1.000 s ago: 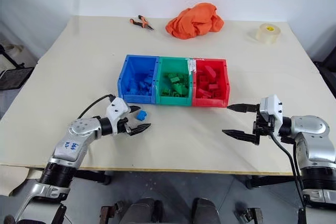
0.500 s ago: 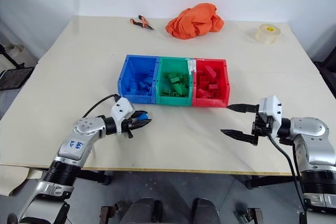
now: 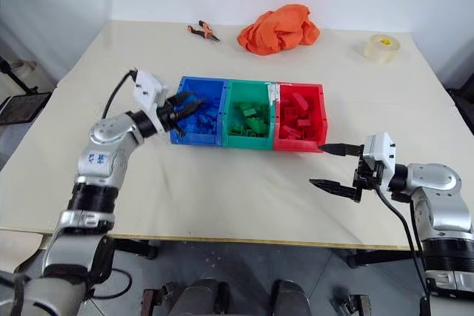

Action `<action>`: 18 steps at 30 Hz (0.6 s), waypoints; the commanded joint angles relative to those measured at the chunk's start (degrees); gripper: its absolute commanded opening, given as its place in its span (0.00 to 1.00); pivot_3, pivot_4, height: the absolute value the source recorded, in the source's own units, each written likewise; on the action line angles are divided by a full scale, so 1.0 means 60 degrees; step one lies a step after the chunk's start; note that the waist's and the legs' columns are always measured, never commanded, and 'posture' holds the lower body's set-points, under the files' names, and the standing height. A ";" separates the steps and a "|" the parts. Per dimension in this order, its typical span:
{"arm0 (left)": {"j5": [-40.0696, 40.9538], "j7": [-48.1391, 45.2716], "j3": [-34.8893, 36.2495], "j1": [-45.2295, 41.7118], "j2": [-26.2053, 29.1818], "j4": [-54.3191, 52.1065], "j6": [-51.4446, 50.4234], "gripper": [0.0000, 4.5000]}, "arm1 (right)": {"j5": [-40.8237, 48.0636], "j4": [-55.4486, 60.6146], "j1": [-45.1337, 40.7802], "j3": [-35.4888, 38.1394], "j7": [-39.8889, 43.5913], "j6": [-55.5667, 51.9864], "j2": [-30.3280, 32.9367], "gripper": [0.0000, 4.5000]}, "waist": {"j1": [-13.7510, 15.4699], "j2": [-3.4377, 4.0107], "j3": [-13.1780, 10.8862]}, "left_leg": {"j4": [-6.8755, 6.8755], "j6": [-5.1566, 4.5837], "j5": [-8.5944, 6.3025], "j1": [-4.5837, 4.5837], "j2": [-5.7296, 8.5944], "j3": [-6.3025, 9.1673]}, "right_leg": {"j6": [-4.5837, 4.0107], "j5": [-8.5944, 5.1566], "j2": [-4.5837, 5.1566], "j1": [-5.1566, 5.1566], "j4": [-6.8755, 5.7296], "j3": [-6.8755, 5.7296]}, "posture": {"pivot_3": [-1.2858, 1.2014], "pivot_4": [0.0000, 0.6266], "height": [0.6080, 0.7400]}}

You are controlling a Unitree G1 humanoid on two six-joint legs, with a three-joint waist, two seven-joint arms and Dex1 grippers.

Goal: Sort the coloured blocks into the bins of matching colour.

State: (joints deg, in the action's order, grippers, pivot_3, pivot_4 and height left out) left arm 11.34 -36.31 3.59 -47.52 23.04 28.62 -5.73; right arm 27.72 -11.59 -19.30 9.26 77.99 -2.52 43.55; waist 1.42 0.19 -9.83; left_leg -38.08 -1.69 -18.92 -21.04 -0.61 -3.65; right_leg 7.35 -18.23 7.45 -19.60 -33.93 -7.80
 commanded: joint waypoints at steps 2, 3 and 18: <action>0.0177 -0.0515 0.0043 -0.0363 -0.0282 0.0813 0.0367 0.44 | 0.0116 0.0292 0.0021 0.0201 -0.0099 0.0028 0.0015 1.00 | -0.0010 -0.0004 -0.0002 | 0.0000 0.0000 0.0000 -0.0006 -0.0004 -0.0006 | 0.0000 0.0000 -0.0004 -0.0007 0.0001 0.0000 | 0.52 0.24 1.00; 0.0184 -0.0621 0.0020 -0.0371 -0.0309 0.0843 0.0351 0.51 | 0.0131 0.0326 0.0052 0.0217 -0.0114 0.0014 0.0022 1.00 | -0.0009 -0.0006 -0.0004 | -0.0001 0.0000 0.0000 -0.0006 -0.0005 -0.0006 | 0.0000 0.0000 -0.0005 -0.0008 0.0000 0.0001 | 0.52 0.24 1.00; 0.0739 -0.2430 0.0441 0.1856 0.1384 -0.2262 0.0154 0.99 | 0.0076 -0.0041 -0.0248 0.0167 -0.0017 0.0033 0.0146 1.00 | -0.0115 -0.0009 -0.0006 | 0.0001 0.0001 0.0000 -0.0006 -0.0014 -0.0008 | 0.0001 0.0001 -0.0008 -0.0017 -0.0003 0.0013 | 0.52 0.24 1.00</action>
State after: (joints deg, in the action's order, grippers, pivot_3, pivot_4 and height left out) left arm 15.14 -49.26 4.79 -39.35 28.95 21.81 -5.43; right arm 27.69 -11.70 -19.73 9.12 77.12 -2.66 43.58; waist 0.73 0.13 -9.86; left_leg -38.07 -1.68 -18.92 -21.06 -0.71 -3.69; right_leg 7.35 -18.23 7.40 -19.69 -33.95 -7.72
